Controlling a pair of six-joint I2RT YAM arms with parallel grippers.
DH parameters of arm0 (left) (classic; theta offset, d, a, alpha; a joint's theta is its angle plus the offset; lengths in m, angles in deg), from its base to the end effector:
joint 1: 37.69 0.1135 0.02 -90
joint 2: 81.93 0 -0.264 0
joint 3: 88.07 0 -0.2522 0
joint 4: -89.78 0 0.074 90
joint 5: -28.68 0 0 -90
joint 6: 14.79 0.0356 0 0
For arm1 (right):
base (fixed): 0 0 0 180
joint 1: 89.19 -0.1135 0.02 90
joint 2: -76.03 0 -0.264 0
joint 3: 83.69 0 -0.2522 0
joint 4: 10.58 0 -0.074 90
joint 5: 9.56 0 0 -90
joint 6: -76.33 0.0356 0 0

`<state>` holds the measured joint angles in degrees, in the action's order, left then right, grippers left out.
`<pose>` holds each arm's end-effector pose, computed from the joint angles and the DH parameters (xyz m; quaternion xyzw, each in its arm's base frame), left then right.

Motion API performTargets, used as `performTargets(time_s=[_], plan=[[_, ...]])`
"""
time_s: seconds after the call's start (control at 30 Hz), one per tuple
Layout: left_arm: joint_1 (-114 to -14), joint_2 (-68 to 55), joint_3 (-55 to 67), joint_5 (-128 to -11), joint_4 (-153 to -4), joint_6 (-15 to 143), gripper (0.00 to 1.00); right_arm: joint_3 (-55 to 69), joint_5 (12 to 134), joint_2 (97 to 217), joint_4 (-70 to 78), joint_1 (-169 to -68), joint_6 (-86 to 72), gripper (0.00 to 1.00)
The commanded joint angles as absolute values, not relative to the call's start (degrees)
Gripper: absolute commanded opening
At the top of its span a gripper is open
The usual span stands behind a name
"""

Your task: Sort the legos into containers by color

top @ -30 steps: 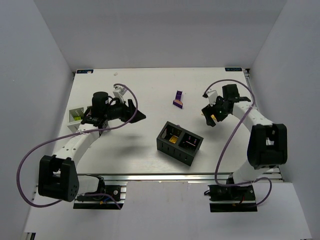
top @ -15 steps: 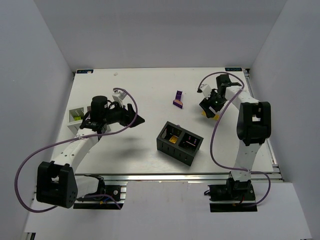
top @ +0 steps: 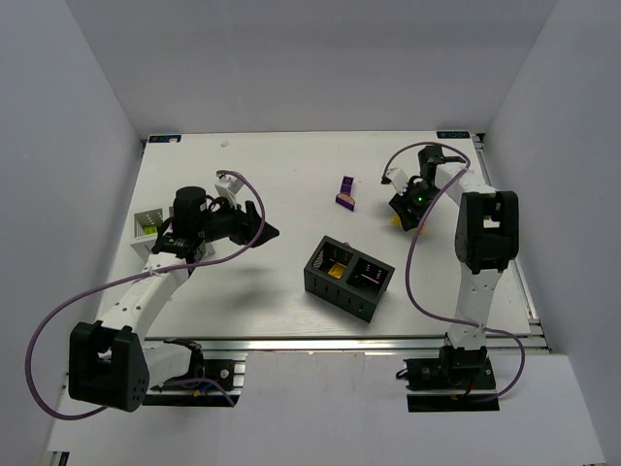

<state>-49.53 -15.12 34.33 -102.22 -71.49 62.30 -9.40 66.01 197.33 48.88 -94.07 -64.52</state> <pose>0.2439 -0.0750 0.2685 0.1726 0.8045 -0.3959 0.4076 0.4258 0.0453 0.1665 -0.4742 0.8620 0.0642 0.1674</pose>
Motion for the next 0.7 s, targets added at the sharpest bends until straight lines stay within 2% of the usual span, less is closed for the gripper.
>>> performTargets(time_s=[0.0,0.1,0.13,0.23,0.3,0.43,0.57,0.67], plan=[[-49.6,-17.3,34.8,-102.0,-71.0,63.2,0.8,-10.4,64.5,199.5,54.2,-93.1,-66.9,0.58],[-49.6,-17.7,34.8,-102.0,-71.1,63.2,0.8,-8.8,65.1,198.8,53.0,-92.7,-66.8,0.46],[-49.6,-17.8,34.8,-102.1,-71.1,63.2,0.8,-8.3,65.4,198.4,52.4,-92.5,-66.5,0.36],[-49.6,-17.7,34.9,-102.0,-71.1,63.2,0.8,-6.4,65.9,196.1,49.4,-92.5,-64.8,0.21],[-49.6,-17.9,34.9,-102.1,-71.2,63.1,0.8,-5.6,65.3,193.3,46.5,-92.5,-63.2,0.15],[-49.6,-18.2,35.0,-101.8,-71.3,63.1,0.8,-7.8,62.1,188.4,44.2,-92.8,-59.1,0.08],[-49.6,-18.6,35.1,-101.7,-71.1,63.3,0.8,-9.7,55.2,181.4,42.4,-93.0,-55.3,0.07],[-49.6,-18.9,35.1,-101.5,-71.3,63.2,0.8,-7.8,43.3,173.4,39.3,-93.5,-53.1,0.07]])
